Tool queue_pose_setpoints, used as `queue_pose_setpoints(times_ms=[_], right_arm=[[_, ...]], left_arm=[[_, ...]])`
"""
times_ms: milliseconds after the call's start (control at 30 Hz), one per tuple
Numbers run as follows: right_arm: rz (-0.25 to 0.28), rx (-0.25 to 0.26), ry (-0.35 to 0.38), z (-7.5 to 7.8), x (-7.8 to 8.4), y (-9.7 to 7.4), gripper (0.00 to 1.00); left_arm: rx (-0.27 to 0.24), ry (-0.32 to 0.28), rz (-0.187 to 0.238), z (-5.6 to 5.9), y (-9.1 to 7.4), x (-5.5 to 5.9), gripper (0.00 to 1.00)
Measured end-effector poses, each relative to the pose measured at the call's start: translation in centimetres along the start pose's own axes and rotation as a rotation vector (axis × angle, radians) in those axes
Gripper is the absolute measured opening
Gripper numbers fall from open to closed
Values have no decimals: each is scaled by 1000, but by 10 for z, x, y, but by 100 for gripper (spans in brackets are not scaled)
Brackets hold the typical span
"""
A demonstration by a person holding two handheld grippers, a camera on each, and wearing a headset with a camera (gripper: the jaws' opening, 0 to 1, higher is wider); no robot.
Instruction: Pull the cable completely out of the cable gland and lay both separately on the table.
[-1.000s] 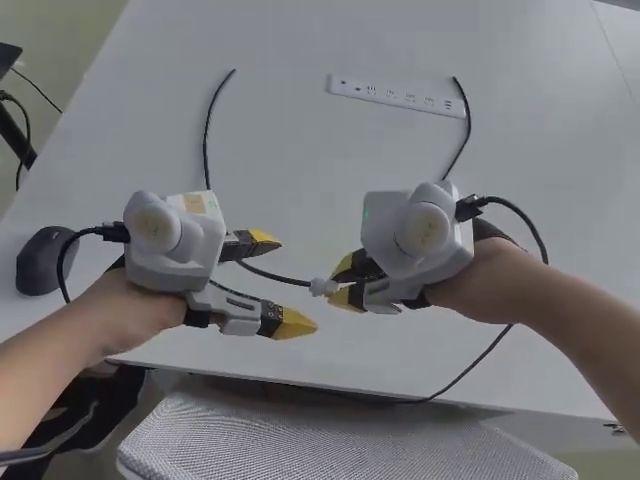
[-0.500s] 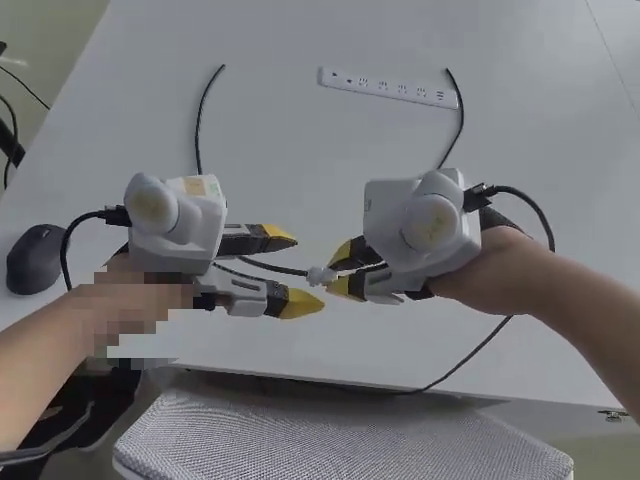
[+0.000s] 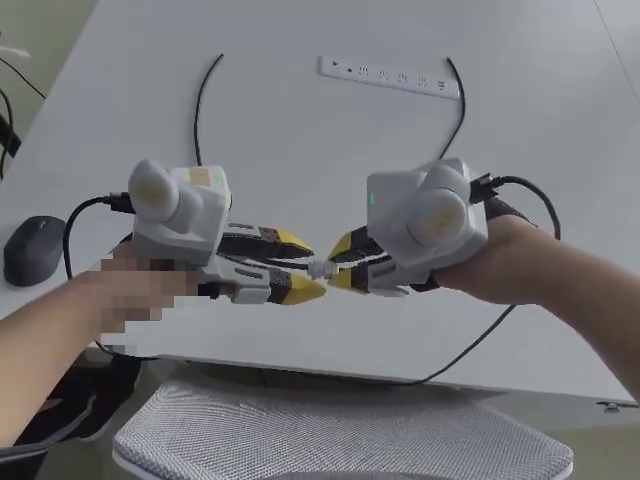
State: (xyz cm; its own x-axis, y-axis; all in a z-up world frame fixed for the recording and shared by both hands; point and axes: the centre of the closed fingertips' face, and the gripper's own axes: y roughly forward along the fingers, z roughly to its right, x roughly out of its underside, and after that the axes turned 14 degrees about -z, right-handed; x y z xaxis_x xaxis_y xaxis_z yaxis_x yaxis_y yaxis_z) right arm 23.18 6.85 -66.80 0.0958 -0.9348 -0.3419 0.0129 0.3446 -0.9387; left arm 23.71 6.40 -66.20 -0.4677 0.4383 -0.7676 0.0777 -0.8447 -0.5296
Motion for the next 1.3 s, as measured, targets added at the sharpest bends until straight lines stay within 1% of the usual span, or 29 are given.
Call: queue_pose_setpoints(times_ms=[167, 267, 433, 600, 767, 867, 933, 967, 1100, 1167, 1233, 1300], right_arm=[[12, -3, -34, -2, 0, 0, 6], [16, -2, -41, -3, -1, -1, 6], [25, -2, -53, -6, -1, 0, 6], [44, 2, -58, -7, 1, 0, 6], [85, -1, -22, -4, -1, -4, 6], [95, -5, -11, -4, -2, -5, 6], [99, -12, 6, -5, -2, -5, 6], [109, -19, 23, -4, -2, -6, 6], [127, -15, 38, -4, -2, -7, 7], [134, -17, 44, -5, -2, -8, 7], [139, -21, 42, -6, -2, -8, 7], [138, -38, 27, -10, -2, -7, 7]], left_arm=[[19, 3, 24, 2, -3, -2, 20], [27, 11, 25, 4, -3, -2, 16], [37, 16, 21, 6, -2, -1, 16], [32, 53, 19, 9, -2, -1, 16], [38, 70, 39, 9, -4, -4, 16], [41, 80, 44, 10, -5, -5, 16], [38, 99, 42, 10, -5, -6, 16], [39, 97, 42, 11, -5, -6, 16], [39, 87, 45, 11, -5, -8, 15], [41, 73, 45, 11, -5, -8, 15], [42, 66, 42, 12, -5, -7, 15], [45, 72, 27, 15, -3, -5, 15]])
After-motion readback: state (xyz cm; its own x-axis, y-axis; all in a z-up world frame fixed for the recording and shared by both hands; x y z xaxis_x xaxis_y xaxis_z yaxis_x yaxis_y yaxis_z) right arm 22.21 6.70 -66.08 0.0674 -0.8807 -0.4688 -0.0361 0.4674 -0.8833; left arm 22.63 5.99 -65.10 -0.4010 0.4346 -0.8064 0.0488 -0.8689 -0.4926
